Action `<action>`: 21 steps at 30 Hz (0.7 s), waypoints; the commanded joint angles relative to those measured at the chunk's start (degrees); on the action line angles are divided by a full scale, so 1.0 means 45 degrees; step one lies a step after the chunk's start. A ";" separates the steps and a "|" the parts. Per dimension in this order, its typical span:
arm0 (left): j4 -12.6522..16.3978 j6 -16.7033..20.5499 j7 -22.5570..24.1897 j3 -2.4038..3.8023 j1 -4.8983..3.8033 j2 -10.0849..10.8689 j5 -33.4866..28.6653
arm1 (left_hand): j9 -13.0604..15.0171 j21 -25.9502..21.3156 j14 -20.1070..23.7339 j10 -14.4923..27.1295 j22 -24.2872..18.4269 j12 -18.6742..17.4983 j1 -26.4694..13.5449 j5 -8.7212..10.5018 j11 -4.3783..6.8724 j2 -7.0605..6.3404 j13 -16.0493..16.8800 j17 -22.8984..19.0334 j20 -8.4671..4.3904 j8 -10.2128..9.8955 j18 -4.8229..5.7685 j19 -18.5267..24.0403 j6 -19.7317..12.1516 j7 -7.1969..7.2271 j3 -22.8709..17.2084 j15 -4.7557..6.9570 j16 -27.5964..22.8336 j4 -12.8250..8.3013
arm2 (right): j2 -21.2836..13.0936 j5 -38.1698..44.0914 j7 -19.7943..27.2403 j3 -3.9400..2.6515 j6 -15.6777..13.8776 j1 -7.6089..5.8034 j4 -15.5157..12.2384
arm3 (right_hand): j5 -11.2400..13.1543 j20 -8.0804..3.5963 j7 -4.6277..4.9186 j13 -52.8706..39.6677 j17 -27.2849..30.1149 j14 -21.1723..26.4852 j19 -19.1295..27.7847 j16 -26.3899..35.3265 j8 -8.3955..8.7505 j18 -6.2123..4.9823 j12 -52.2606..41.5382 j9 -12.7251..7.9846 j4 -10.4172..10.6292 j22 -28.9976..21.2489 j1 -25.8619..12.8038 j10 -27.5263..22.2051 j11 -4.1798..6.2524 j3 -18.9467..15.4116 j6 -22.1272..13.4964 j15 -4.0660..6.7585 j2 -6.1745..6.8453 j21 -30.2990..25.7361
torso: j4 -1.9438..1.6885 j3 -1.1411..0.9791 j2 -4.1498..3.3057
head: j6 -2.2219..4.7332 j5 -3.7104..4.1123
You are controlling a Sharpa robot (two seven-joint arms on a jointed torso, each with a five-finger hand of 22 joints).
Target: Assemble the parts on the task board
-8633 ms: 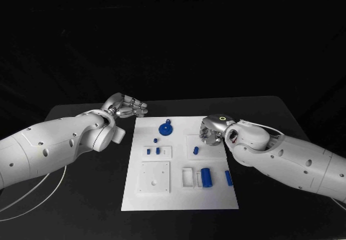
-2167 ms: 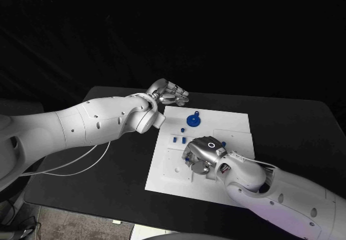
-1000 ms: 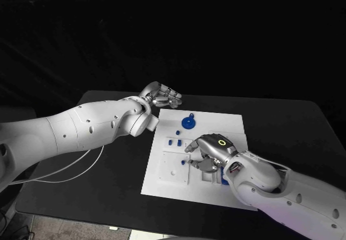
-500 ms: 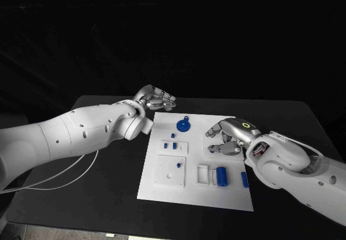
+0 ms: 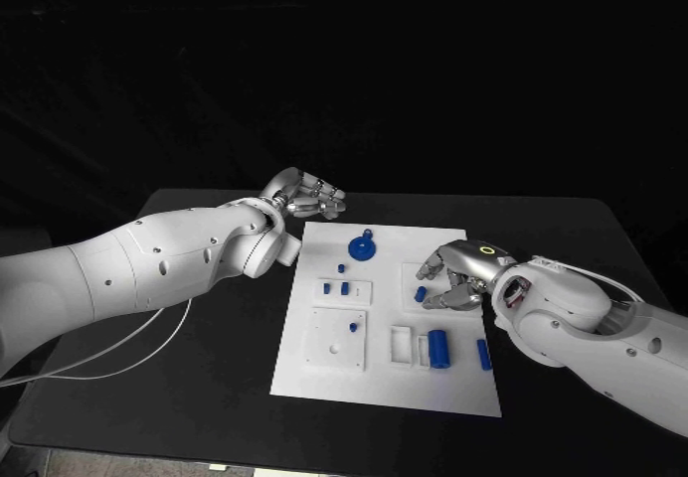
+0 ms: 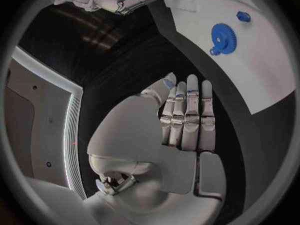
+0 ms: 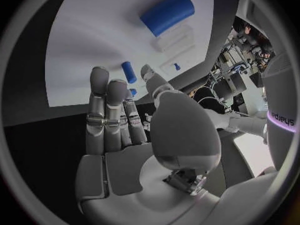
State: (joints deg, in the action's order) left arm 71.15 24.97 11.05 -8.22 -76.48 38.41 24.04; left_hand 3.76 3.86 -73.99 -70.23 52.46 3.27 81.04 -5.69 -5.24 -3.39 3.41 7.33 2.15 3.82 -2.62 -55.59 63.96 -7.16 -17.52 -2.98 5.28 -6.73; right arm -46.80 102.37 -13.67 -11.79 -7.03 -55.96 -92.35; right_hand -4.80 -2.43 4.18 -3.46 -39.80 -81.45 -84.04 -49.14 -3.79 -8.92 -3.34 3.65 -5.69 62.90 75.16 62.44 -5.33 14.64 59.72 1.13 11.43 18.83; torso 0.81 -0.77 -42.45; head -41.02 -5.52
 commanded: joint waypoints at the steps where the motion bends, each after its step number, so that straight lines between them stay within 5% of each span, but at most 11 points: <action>1: 0.0019 -0.0148 0.0076 0.0012 -0.0016 -0.0019 -0.0071 | -0.0012 0.0027 -0.0035 0.0040 0.0013 0.0008 0.0007 -0.0039 0.0003 0.0115 -0.0008 0.0011 -0.0038 -0.0043 0.0153 -0.0046 0.0060 -0.0012 0.0062 -0.0041 -0.0051 -0.0018 | 0.0082 0.0268 -0.0122 0.0011 0.0565 -0.0002 0.0126 | 0.0165 0.0107 0.0076 0.0005 0.0020 -0.0021 -0.0449 -0.0053 0.0060 -0.0088 -0.0013 -0.0021 -0.0040 -0.0002 0.0032 0.0143 0.0027 0.0218 0.0064 -0.0083 -0.0080 -0.0054 | 0.0001 0.0019 0.0002 | -0.0006 0.0025; 9: 0.0013 -0.0167 0.0075 0.0012 -0.0016 -0.0033 -0.0071 | -0.0012 0.0023 -0.0033 0.0048 0.0021 0.0006 -0.0010 -0.0041 0.0000 0.0123 -0.0008 0.0009 -0.0034 -0.0043 0.0151 -0.0045 0.0057 -0.0013 0.0065 -0.0045 -0.0053 -0.0005 | 0.0352 0.0403 -0.0096 0.0057 0.0400 -0.0003 0.0400 | 0.0462 0.0010 0.0157 0.0011 0.0058 -0.0134 -0.0483 -0.0054 0.0053 0.0051 -0.0015 -0.0016 -0.0387 0.0016 -0.0275 0.0709 0.0165 0.1802 0.0324 -0.0015 -0.0290 0.0173 | 0.0005 0.0018 -0.0004 | -0.0023 0.0044; 13: 0.0015 -0.0173 0.0075 0.0012 -0.0016 -0.0037 -0.0071 | -0.0012 0.0023 -0.0033 0.0048 0.0021 0.0006 -0.0010 -0.0041 0.0000 0.0123 -0.0008 0.0009 -0.0034 -0.0043 0.0151 -0.0045 0.0057 -0.0013 0.0065 -0.0045 -0.0053 -0.0005 | 0.0493 0.0416 -0.0028 0.0109 0.0308 -0.0002 0.0464 | 0.0458 -0.0039 0.0216 0.0010 0.0030 -0.0156 -0.0493 -0.0061 0.0023 0.0131 -0.0052 -0.0004 -0.0409 0.0078 -0.0275 0.1270 0.0332 0.2670 0.0555 0.0053 -0.0636 0.0332 | 0.0000 0.0022 0.0002 | -0.0046 0.0053; 21: 0.0022 -0.0198 0.0062 0.0012 -0.0016 -0.0036 -0.0071 | -0.0012 0.0023 -0.0033 0.0048 0.0021 0.0006 -0.0010 -0.0041 0.0000 0.0123 -0.0008 0.0009 -0.0034 -0.0043 0.0151 -0.0045 0.0057 -0.0013 0.0065 -0.0045 -0.0053 -0.0005 | 0.0751 0.0488 0.0014 0.0273 0.0292 0.0009 0.0614 | 0.0464 -0.0180 0.0275 0.0022 -0.0060 -0.0199 -0.0470 -0.0066 0.0050 0.0330 -0.0003 -0.0011 -0.0622 0.0217 -0.0771 0.1797 0.0454 0.4164 0.0776 0.0146 -0.0348 0.0565 | -0.0021 0.0008 -0.0005 | -0.0091 0.0051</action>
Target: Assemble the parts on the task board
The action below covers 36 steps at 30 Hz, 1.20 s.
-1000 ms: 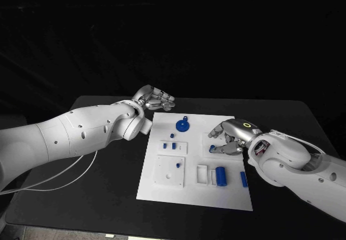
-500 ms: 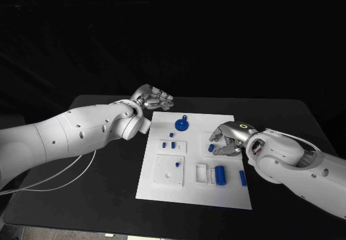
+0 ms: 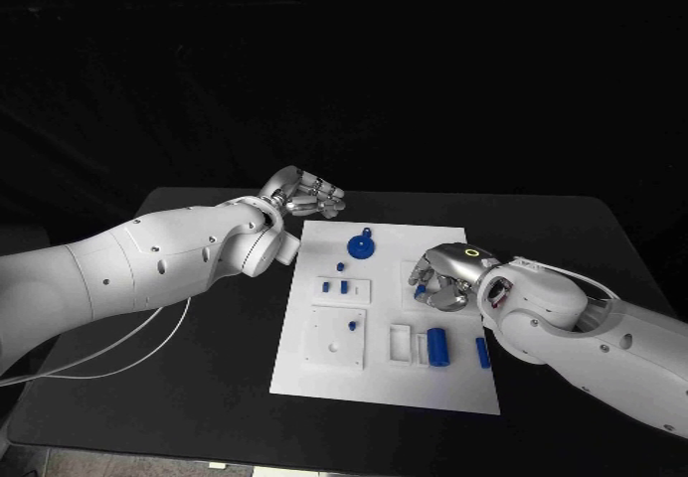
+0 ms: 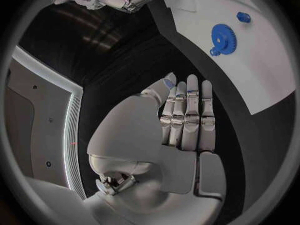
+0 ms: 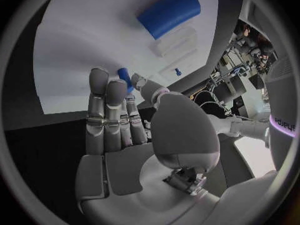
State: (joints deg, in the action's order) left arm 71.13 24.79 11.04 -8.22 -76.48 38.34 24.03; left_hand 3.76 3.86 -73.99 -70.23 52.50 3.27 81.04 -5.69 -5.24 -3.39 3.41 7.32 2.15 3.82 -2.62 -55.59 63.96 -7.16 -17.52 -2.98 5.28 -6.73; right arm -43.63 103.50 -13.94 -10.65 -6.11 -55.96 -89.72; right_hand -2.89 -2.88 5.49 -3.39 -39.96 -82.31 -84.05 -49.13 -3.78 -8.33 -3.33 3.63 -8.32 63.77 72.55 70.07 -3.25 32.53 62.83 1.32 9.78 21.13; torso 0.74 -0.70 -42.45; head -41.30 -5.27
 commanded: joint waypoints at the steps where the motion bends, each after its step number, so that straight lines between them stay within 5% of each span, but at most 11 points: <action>1: 0.0028 -0.0162 0.0061 0.0013 -0.0016 -0.0017 -0.0069 | -0.0012 0.0023 -0.0033 0.0048 0.0013 0.0006 -0.0010 -0.0041 0.0000 0.0123 -0.0008 0.0010 -0.0034 -0.0043 0.0150 -0.0045 0.0057 -0.0013 0.0065 -0.0044 -0.0053 -0.0005 | 0.0061 0.0263 0.0068 0.0031 0.0102 0.0011 0.0037 | 0.0038 -0.0082 -0.0011 0.0005 -0.0026 -0.0008 -0.0469 -0.0064 0.0038 0.0200 -0.0009 -0.0003 -0.0041 0.0032 -0.0178 0.0135 0.0001 0.0207 0.0107 0.0107 -0.0005 0.0068 | 0.0003 -0.0003 -0.0002 | -0.0039 -0.0013; 15: 0.0028 -0.0225 -0.0013 0.0013 -0.0016 0.0003 -0.0069 | -0.0012 0.0020 -0.0031 0.0047 0.0000 0.0007 -0.0014 -0.0045 0.0001 0.0140 -0.0008 0.0010 -0.0032 -0.0043 0.0147 -0.0047 0.0060 -0.0008 0.0057 -0.0045 -0.0053 0.0012 | 0.0084 0.0910 -0.0151 0.0114 0.0263 0.0021 0.0066 | 0.0033 -0.0299 -0.0056 -0.0016 -0.0112 0.0003 -0.0440 -0.0049 0.0034 0.0337 -0.0016 0.0020 -0.0495 0.0250 0.0206 0.1296 0.0309 0.0586 0.1424 0.0339 -0.0671 0.0321 | 0.0030 -0.0010 0.0014 | -0.0093 -0.0009; 27: 0.0014 -0.0255 -0.0063 0.0013 -0.0016 0.0008 -0.0069 | -0.0012 0.0020 -0.0031 0.0047 0.0000 0.0007 -0.0014 -0.0045 0.0001 0.0140 -0.0008 0.0010 -0.0032 -0.0043 0.0147 -0.0047 0.0060 -0.0008 0.0057 -0.0045 -0.0053 0.0012 | 0.0091 0.1595 -0.0353 0.0125 -0.0667 0.0030 -0.0028 | 0.0032 -0.0384 -0.0173 -0.0038 -0.0191 -0.0022 -0.0410 -0.0041 0.0013 0.0386 -0.0032 0.0046 -0.1071 0.0646 0.0247 0.1927 0.0419 0.1527 0.1947 0.0414 -0.0762 0.0679 | 0.0015 -0.0002 0.0013 | -0.0065 0.0000; 36: -0.0027 -0.0269 -0.0052 0.0013 -0.0015 -0.0036 -0.0069 | -0.0011 0.0023 -0.0026 0.0057 0.0007 0.0007 -0.0018 -0.0049 0.0000 0.0160 -0.0008 0.0009 -0.0029 -0.0042 0.0144 -0.0043 0.0052 -0.0008 0.0055 -0.0048 -0.0055 0.0028 | -0.0051 0.1965 -0.0532 0.0065 -0.1251 0.0032 -0.0544 | 0.0035 -0.0543 -0.0249 -0.0038 -0.0124 -0.0094 -0.0460 0.0004 0.0028 0.0489 -0.0028 0.0050 -0.0981 0.1172 0.0414 0.2250 0.0531 0.1177 0.2221 0.0563 -0.0840 0.1432 | 0.0004 0.0016 0.0027 | -0.0022 -0.0078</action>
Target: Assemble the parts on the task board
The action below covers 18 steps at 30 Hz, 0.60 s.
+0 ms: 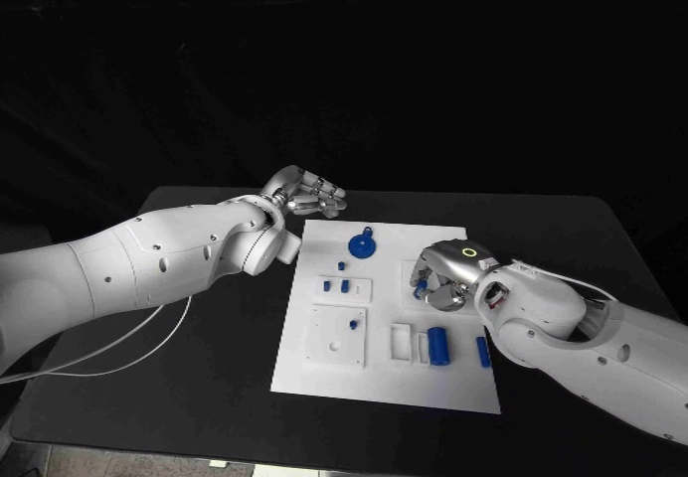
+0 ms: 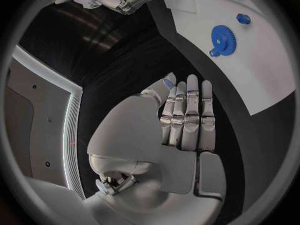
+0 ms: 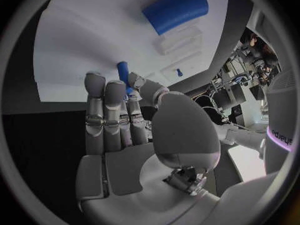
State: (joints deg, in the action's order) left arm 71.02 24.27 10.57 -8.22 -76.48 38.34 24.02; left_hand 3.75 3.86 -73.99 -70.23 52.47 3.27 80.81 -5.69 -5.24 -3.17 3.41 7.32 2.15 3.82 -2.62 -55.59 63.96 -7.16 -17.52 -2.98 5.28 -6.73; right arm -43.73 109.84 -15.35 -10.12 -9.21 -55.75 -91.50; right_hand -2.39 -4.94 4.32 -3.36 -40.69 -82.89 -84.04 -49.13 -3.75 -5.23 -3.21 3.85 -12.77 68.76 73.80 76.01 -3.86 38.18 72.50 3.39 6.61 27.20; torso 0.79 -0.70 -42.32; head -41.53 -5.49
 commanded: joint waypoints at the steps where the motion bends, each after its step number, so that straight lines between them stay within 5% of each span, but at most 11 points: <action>1: -0.0013 -0.0153 0.0055 0.0012 -0.0015 -0.0042 -0.0067 | -0.0011 0.0023 -0.0026 0.0057 0.0011 0.0007 0.0032 -0.0049 0.0000 0.0111 -0.0008 0.0010 -0.0029 -0.0042 0.0145 -0.0042 0.0052 -0.0008 0.0055 -0.0048 -0.0055 0.0028 | -0.0052 0.0573 -0.0236 -0.0083 -0.0566 -0.0015 -0.0219 | -0.0079 -0.0086 0.0003 -0.0043 0.0041 0.0027 -0.0456 -0.0001 0.0021 -0.0196 -0.0054 0.0002 0.0004 0.0083 0.0147 0.0936 0.0670 -0.0081 0.0079 0.0107 -0.0133 0.0099 | -0.0004 0.0015 -0.0006 | 0.0036 -0.0039; 10: -0.0150 -0.0140 0.0058 0.0013 -0.0015 -0.0105 -0.0067 | -0.0011 0.0023 -0.0026 0.0057 0.0011 0.0007 0.0032 -0.0049 0.0000 0.0111 -0.0008 0.0010 -0.0029 -0.0042 0.0145 -0.0042 0.0052 -0.0008 0.0055 -0.0048 -0.0055 0.0028 | -0.0268 0.0570 -0.0293 -0.0542 -0.0758 -0.0038 -0.1103 | -0.0080 -0.0107 -0.0009 -0.0042 0.0092 0.0021 -0.0448 0.0000 0.0022 -0.0179 -0.0053 0.0002 0.0040 0.0273 0.0184 0.0963 0.0680 -0.0068 0.0110 0.0126 -0.0108 0.0214 | 0.0023 0.0027 0.0015 | 0.0029 -0.0212; 18: -0.0338 -0.0184 0.0050 0.0013 -0.0014 -0.0265 -0.0096 | -0.0011 0.0023 -0.0026 0.0057 0.0011 0.0007 0.0032 -0.0049 0.0000 0.0111 -0.0008 0.0010 -0.0029 -0.0042 0.0145 -0.0042 0.0052 -0.0008 0.0055 -0.0048 -0.0055 0.0028 | 0.0333 0.0259 -0.0050 -0.0547 -0.0763 -0.0049 -0.1545 | -0.0080 -0.0107 -0.0011 -0.0043 0.0099 0.0022 -0.0453 -0.0004 0.0022 -0.0177 -0.0054 0.0002 0.0053 0.0298 0.0175 0.0977 0.0685 -0.0073 0.0115 0.0129 -0.0100 0.0215 | 0.0054 0.0003 0.0037 | -0.0014 -0.0610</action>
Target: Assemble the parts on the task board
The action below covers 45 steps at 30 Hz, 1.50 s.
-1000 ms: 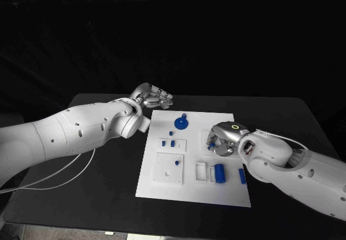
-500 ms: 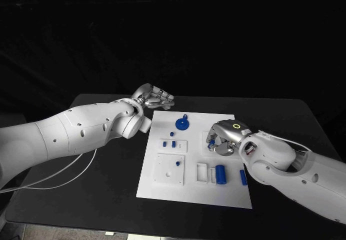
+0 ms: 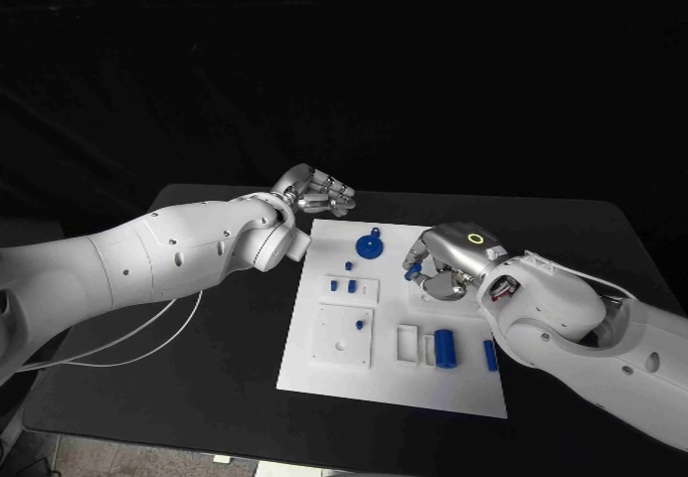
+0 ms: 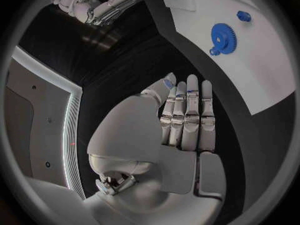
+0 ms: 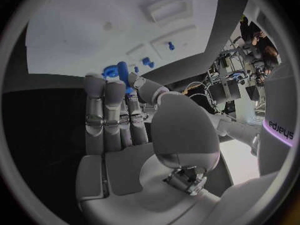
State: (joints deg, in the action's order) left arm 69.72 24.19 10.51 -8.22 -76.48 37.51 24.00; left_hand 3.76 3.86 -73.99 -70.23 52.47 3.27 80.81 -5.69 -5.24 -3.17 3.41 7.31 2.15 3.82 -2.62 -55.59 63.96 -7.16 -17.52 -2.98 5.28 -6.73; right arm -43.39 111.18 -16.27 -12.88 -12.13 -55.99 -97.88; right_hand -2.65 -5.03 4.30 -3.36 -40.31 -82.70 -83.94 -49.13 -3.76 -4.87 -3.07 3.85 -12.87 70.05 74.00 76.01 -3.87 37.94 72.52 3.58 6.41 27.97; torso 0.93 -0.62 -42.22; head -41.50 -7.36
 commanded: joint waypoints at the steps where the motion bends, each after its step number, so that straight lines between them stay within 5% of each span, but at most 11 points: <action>1: -0.0083 -0.0171 0.0065 0.0012 -0.0014 -0.0109 -0.0101 | -0.0011 0.0023 -0.0026 0.0057 0.0013 0.0007 0.0032 -0.0049 0.0000 0.0112 -0.0008 0.0010 -0.0029 -0.0042 0.0145 -0.0043 0.0052 -0.0008 0.0055 -0.0048 -0.0055 0.0028 | 0.0392 -0.0056 0.0192 0.0132 -0.0103 0.0004 -0.0153 | -0.0021 -0.0088 -0.0005 -0.0042 0.0027 -0.0019 -0.0477 -0.0010 0.0022 -0.0252 -0.0084 0.0002 0.0079 0.0044 0.0126 0.0970 0.0686 -0.0027 0.0109 0.0089 -0.0048 0.0036 | 0.0031 -0.0009 0.0026 | -0.0039 -0.0267; 9: -0.0345 -0.0218 0.0074 0.0008 -0.0011 -0.0335 -0.0146 | -0.0012 0.0021 -0.0016 0.0070 0.0011 0.0007 0.0033 -0.0052 -0.0005 0.0105 -0.0008 0.0008 -0.0026 -0.0043 0.0142 -0.0044 0.0047 -0.0014 0.0048 -0.0051 -0.0058 0.0021 | 0.1416 -0.0052 0.0427 0.0748 -0.0082 0.0006 -0.0184 | -0.0021 -0.0087 -0.0002 -0.0040 0.0042 -0.0012 -0.0469 -0.0004 0.0024 -0.0255 -0.0081 0.0001 0.0071 0.0046 0.0134 0.0951 0.0680 -0.0046 0.0099 0.0086 -0.0060 -0.0033 | 0.0050 0.0029 0.0118 | -0.0099 -0.0563; 18: -0.0519 -0.0324 0.0090 0.0003 -0.0007 -0.0599 -0.0196 | -0.0012 0.0022 -0.0010 0.0080 0.0014 0.0006 0.0029 -0.0055 -0.0009 0.0116 -0.0008 0.0006 -0.0023 -0.0043 0.0139 -0.0043 0.0032 -0.0020 0.0045 -0.0055 -0.0062 0.0015 | 0.2553 0.0142 0.0702 0.1784 -0.0179 0.0051 0.0184 | -0.0021 -0.0103 -0.0002 -0.0041 0.0071 -0.0010 -0.0490 -0.0003 0.0024 -0.0269 -0.0082 0.0002 0.0017 0.0090 0.0132 0.0951 0.0679 -0.0048 0.0092 0.0104 -0.0091 -0.0100 | 0.0000 0.0052 0.0131 | -0.0153 -0.0790; 32: -0.0506 -0.0402 0.0105 0.0000 -0.0004 -0.0719 -0.0221 | -0.0012 0.0009 -0.0004 0.0097 -0.0002 0.0009 -0.0035 0.0004 -0.0010 0.0141 -0.0007 0.0004 -0.0008 -0.0043 0.0136 -0.0042 0.0014 -0.0015 0.0064 -0.0065 -0.0065 0.0052 | 0.3325 0.0562 0.0766 0.2321 -0.0079 0.0250 0.0792 | -0.0021 -0.0137 0.0002 -0.0044 0.0095 0.0001 -0.0500 -0.0005 0.0018 -0.0298 -0.0082 0.0005 -0.0064 0.0140 0.0113 0.0955 0.0675 0.0018 0.0071 0.0137 -0.0106 -0.0173 | 0.0018 0.0061 0.0117 | -0.0244 -0.1000; 45: -0.0436 -0.0437 0.0095 -0.0001 -0.0004 -0.0678 -0.0226 | -0.0012 0.0009 -0.0004 0.0097 -0.0002 0.0009 -0.0035 0.0004 -0.0010 0.0141 -0.0007 0.0004 -0.0008 -0.0043 0.0136 -0.0042 0.0014 -0.0015 0.0064 -0.0065 -0.0065 0.0052 | 0.3155 0.0642 0.0712 0.2461 0.0129 0.0308 0.0945 | -0.0022 -0.0145 -0.0004 -0.0046 0.0100 0.0004 -0.0508 -0.0015 0.0021 -0.0297 -0.0085 0.0007 -0.0094 0.0195 0.0094 0.0982 0.0680 0.0073 0.0081 0.0149 -0.0091 -0.0171 | 0.0052 0.0033 0.0119 | -0.0429 -0.1214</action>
State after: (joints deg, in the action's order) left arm 67.60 22.96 10.52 -8.27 -76.45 34.51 23.34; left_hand 3.76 3.86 -73.99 -70.23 52.45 3.27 80.82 -5.69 -5.24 -3.17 3.41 7.31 2.15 3.82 -2.62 -55.59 63.96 -7.16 -17.38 -2.98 5.28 -6.59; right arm -29.06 113.02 -13.39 -1.82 -12.51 -54.68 -93.47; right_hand -2.60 -5.42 4.32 -3.37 -39.92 -82.67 -83.94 -49.13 -3.76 -5.27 -3.08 3.82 -13.23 70.88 74.01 76.02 -3.88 37.96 72.50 3.97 6.41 27.48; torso 1.13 -0.46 -41.70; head -43.30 -12.71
